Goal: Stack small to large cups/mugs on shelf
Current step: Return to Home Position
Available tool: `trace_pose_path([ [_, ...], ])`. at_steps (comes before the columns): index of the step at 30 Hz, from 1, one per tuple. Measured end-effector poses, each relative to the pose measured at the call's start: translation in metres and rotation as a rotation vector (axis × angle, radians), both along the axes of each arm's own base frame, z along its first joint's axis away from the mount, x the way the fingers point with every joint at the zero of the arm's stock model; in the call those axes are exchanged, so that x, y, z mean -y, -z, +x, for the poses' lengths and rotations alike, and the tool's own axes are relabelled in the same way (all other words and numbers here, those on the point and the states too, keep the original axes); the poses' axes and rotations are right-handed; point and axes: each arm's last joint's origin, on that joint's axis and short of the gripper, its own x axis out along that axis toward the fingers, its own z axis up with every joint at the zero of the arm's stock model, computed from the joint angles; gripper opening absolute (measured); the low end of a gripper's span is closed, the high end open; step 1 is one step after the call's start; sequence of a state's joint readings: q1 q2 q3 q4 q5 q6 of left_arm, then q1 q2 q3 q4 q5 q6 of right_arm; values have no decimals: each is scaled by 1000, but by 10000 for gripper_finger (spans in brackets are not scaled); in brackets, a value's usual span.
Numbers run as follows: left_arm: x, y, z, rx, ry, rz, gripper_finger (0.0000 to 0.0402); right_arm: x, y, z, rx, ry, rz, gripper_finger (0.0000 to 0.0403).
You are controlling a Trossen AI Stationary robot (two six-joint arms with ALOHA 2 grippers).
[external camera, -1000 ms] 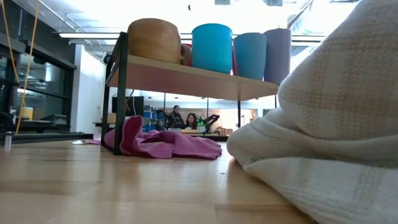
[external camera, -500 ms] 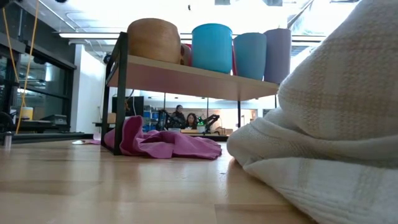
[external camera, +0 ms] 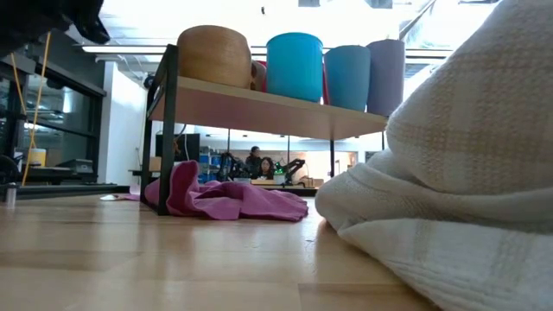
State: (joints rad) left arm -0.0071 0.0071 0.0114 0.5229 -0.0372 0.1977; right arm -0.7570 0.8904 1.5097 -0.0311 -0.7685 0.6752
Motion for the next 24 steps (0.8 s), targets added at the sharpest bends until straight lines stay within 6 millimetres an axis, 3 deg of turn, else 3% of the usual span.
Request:
trace_pose_path([
  [24,-1,31,11,-330,-5,-78,111,2,4,2,-40,11,16,0],
])
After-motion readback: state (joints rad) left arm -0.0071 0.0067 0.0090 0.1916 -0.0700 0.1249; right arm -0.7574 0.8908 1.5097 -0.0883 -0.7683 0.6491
